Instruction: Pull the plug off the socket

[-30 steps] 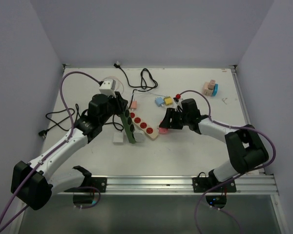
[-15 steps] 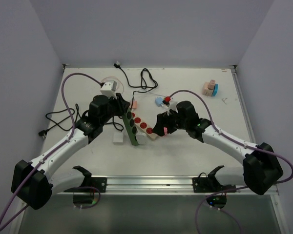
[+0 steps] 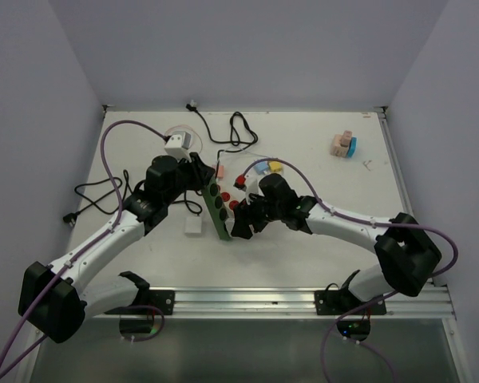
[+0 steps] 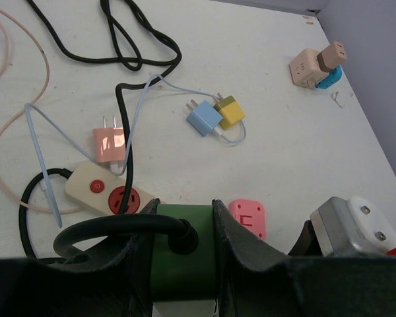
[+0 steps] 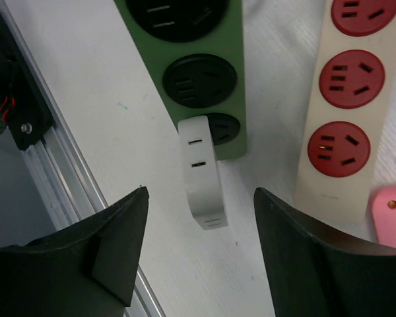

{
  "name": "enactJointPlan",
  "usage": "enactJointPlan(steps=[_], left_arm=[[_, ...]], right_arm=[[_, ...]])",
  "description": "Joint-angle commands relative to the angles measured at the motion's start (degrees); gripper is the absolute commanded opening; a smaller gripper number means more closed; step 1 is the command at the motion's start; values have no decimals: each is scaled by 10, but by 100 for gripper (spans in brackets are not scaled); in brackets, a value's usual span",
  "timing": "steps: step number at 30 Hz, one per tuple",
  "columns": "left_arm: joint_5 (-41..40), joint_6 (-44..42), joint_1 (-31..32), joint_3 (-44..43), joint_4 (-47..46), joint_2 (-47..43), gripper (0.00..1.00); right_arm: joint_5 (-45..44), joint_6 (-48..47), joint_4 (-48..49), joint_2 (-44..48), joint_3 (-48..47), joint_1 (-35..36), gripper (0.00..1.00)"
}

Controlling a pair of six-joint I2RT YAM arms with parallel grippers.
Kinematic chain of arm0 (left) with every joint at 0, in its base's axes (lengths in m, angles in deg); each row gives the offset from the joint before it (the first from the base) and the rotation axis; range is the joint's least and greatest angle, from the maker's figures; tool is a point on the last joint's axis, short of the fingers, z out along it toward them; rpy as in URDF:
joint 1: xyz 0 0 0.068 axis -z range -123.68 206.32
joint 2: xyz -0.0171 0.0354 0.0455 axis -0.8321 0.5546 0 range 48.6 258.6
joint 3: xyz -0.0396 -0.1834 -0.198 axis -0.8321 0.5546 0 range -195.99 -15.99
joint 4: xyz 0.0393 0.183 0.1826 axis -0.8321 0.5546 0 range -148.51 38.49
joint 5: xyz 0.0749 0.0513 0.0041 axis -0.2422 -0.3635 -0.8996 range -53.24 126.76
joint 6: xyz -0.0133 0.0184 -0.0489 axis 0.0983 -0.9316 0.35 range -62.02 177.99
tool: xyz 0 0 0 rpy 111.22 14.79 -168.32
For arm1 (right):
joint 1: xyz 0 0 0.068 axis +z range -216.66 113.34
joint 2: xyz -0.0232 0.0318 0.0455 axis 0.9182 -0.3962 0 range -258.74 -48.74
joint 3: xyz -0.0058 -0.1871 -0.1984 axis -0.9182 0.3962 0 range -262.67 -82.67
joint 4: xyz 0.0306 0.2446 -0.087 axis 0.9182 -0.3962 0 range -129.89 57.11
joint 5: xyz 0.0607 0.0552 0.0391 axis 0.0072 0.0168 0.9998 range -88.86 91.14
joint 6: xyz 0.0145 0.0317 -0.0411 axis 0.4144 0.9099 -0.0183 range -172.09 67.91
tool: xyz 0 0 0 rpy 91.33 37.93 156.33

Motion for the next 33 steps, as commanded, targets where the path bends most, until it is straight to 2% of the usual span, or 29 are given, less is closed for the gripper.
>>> enactJointPlan(steps=[1,3,6,7,9,10,12,13,15,16,18,21,26,33], left_arm=[[5,24,0,-7,-61,-13,0],[5,27,0,-5,-63,-15,0],[6,36,0,-2,-68,-21,0],[6,37,0,-1,-69,-22,0],[6,37,0,2,-68,-25,0],[5,41,0,3,-64,-28,0],[4,44,0,10,-59,-32,12],[3,46,0,12,-56,-33,27],[9,51,0,22,-52,-35,45],[11,52,0,26,-50,-36,61],[16,59,0,41,-48,-38,78],[18,80,0,64,-44,-37,92],[70,124,1,105,-50,-28,97],[93,156,19,139,-107,-10,88]], right_arm=[[15,-8,28,-10,-24,12,64],[13,-9,29,-14,-25,16,60],[11,-12,29,-22,-27,17,47],[8,-12,30,-23,-26,17,34],[4,-12,32,-20,-25,17,17],[2,-11,33,-17,-24,17,0],[-3,-7,38,-4,-22,17,0],[-5,-7,39,2,-21,17,0],[-9,0,51,19,-18,17,0],[-9,2,57,25,-17,17,0],[-13,5,64,37,-17,17,0],[-18,9,75,46,-18,17,0],[-17,11,81,38,-26,17,0],[-13,21,92,27,-31,18,0]])
